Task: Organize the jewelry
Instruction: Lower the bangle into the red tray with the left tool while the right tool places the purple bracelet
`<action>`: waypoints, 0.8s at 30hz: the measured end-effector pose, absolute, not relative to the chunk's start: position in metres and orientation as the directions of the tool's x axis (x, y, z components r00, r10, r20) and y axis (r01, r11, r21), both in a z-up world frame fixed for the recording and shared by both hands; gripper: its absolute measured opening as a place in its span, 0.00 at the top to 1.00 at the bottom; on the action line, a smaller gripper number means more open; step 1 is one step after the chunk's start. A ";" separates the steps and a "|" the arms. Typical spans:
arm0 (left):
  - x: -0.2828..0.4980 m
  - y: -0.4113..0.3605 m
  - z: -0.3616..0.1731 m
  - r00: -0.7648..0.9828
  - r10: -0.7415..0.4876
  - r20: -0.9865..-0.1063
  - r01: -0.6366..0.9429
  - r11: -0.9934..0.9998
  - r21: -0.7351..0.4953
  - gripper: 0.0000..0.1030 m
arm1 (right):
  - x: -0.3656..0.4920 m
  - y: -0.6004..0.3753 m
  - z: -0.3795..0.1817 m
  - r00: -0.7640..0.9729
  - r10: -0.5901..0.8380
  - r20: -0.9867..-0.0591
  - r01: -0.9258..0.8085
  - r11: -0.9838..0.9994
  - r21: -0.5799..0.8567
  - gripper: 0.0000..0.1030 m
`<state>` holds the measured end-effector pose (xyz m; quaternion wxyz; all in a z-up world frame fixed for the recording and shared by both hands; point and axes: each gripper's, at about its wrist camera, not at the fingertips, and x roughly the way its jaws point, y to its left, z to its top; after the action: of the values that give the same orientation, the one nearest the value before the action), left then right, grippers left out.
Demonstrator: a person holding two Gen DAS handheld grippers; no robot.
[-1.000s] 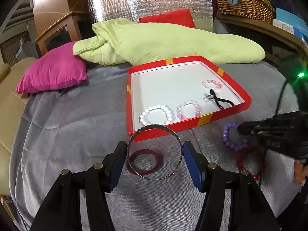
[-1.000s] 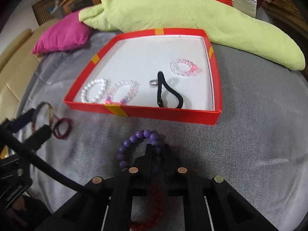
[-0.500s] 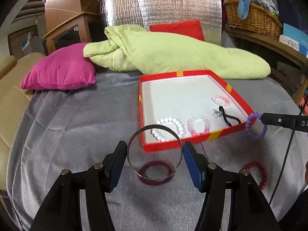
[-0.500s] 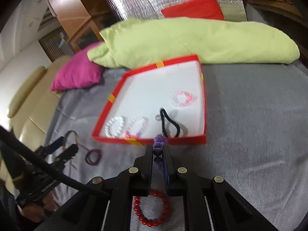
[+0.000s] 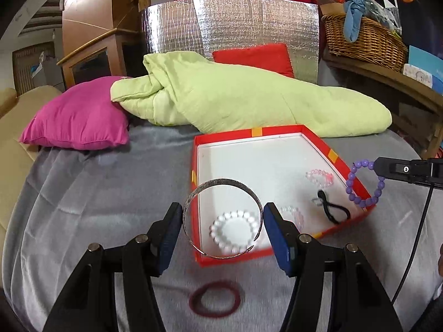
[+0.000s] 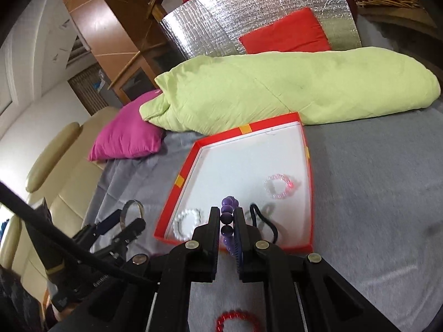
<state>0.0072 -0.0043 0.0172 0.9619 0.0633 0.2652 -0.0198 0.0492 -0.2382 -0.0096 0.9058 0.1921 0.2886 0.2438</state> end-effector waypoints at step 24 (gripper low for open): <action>0.126 -0.021 -0.013 0.780 -0.001 -0.626 0.073 0.993 0.090 0.39 | 0.172 -0.188 -0.044 0.656 0.576 -0.488 -0.240 0.772 0.589 0.90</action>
<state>0.1265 -0.0208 -0.0129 0.9417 0.0547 0.3313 -0.0197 0.1723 -0.1883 -0.0440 0.8762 0.2450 0.3435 0.2328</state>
